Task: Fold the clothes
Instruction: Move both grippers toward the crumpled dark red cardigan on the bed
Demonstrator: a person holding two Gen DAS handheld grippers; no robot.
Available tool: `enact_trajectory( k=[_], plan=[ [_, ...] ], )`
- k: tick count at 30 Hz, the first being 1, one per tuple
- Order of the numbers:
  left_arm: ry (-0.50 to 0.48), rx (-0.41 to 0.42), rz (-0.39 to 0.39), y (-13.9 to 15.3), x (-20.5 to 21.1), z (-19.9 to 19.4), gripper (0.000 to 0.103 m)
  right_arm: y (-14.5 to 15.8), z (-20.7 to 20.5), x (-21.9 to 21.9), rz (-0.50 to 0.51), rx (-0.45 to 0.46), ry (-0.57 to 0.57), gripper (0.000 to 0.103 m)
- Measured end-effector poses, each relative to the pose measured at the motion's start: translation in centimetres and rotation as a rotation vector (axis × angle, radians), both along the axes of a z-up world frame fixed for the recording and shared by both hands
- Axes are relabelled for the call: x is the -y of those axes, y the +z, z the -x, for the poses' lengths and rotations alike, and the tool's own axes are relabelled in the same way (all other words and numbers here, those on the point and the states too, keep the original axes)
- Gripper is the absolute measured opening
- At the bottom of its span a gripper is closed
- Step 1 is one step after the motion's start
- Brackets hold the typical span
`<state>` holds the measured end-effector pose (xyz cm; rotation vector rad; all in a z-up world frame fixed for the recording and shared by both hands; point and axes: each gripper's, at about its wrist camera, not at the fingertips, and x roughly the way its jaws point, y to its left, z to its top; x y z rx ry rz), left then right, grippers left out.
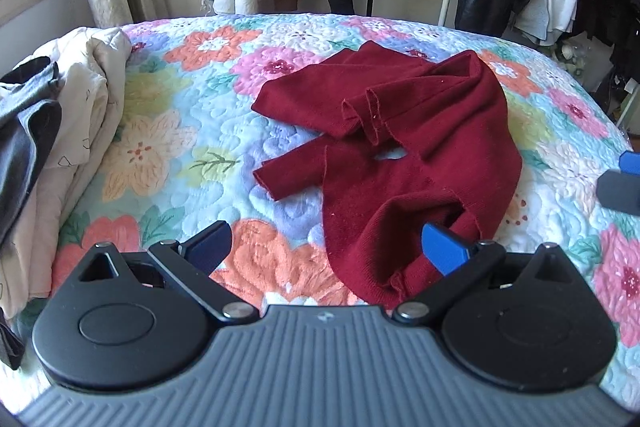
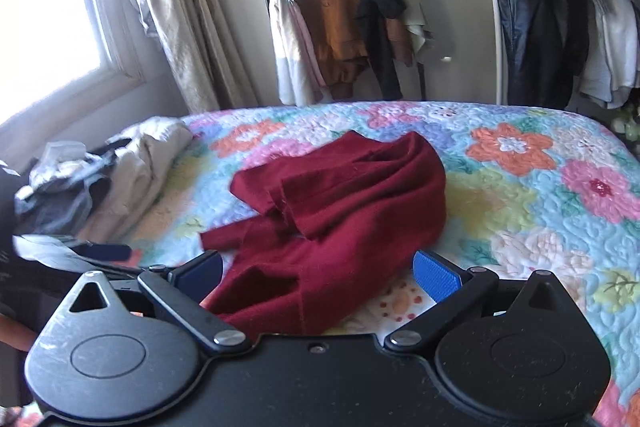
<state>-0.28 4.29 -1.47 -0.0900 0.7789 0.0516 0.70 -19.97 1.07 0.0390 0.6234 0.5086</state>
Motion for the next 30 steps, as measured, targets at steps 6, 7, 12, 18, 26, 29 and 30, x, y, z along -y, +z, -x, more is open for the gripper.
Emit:
enact_trajectory(
  k=[6,7,12,18,26,29,30],
  plan=[
    [-0.034,0.016,0.023,-0.1,0.5,0.3,0.103,-0.7,-0.5,0.3,0.027,-0.029,-0.046,0.103],
    [-0.041,0.024,0.03,0.0,0.5,0.4,0.103,-0.6,-0.4,0.4,0.027,-0.026,-0.05,0.103],
    [-0.081,0.08,0.101,0.5,0.6,1.2,0.103,-0.1,0.1,0.4,0.034,-0.014,-0.052,0.103],
    [-0.105,0.112,0.072,0.9,1.6,2.1,0.103,0.7,1.0,-0.2,0.043,0.001,-0.022,0.103],
    [-0.121,0.141,0.024,1.1,2.4,2.9,0.103,0.5,1.3,-0.7,0.065,0.01,-0.009,0.103],
    [-0.124,0.141,0.035,1.0,2.3,2.9,0.103,0.2,0.8,-0.4,0.059,-0.006,-0.024,0.103],
    [-0.124,0.14,0.033,0.9,2.2,2.9,0.103,0.2,0.7,-0.3,0.055,-0.012,-0.03,0.103]
  ],
)
